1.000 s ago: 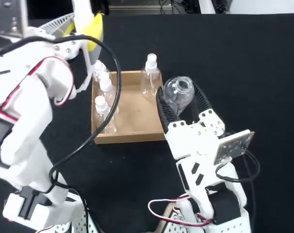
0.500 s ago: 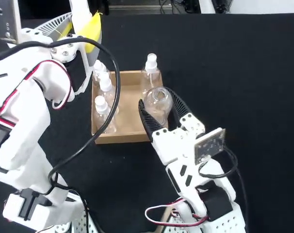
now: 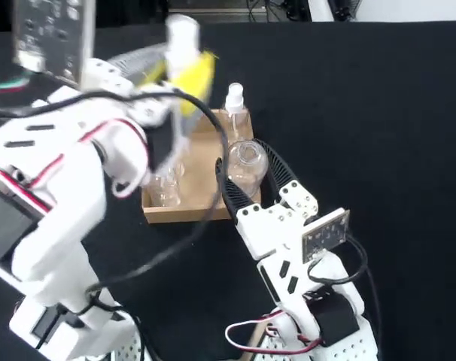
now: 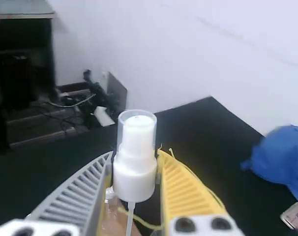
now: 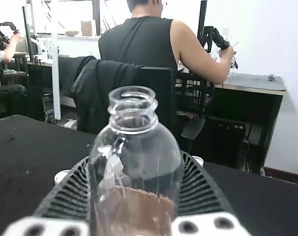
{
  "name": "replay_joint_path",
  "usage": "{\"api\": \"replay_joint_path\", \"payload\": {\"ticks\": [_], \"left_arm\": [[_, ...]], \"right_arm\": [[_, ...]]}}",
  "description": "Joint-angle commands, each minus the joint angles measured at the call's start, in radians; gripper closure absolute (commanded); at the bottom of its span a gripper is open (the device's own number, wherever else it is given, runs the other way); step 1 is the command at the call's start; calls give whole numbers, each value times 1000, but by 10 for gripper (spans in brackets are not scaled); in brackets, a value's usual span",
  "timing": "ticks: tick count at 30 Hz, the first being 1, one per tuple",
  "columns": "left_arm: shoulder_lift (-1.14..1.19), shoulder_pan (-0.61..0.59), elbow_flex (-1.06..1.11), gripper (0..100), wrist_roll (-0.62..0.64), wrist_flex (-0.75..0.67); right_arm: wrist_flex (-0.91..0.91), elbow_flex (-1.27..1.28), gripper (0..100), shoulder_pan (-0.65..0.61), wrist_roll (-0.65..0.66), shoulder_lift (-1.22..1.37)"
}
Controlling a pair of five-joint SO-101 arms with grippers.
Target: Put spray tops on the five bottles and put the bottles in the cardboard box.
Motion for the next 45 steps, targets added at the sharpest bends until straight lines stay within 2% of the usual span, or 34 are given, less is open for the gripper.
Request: {"api": "replay_joint_path", "payload": {"ticks": [1, 11, 17, 22, 29, 45], "left_arm": [[-21, 42, -30, 964, 0, 3], [64, 48, -35, 968, 2, -97], [64, 50, -41, 968, 3, -123], [64, 51, -41, 968, 5, -120], [63, 50, -41, 968, 163, -94], [64, 42, -41, 964, 163, -9]], "right_arm": [[-26, -5, 973, -14, 6, -50], [-32, 27, 973, -15, 6, -50], [-34, 64, 973, -77, 12, -50], [-34, 91, 973, -97, 14, -50], [-123, 165, 973, -91, 14, -41], [-129, 157, 973, -91, 12, -41]]}}
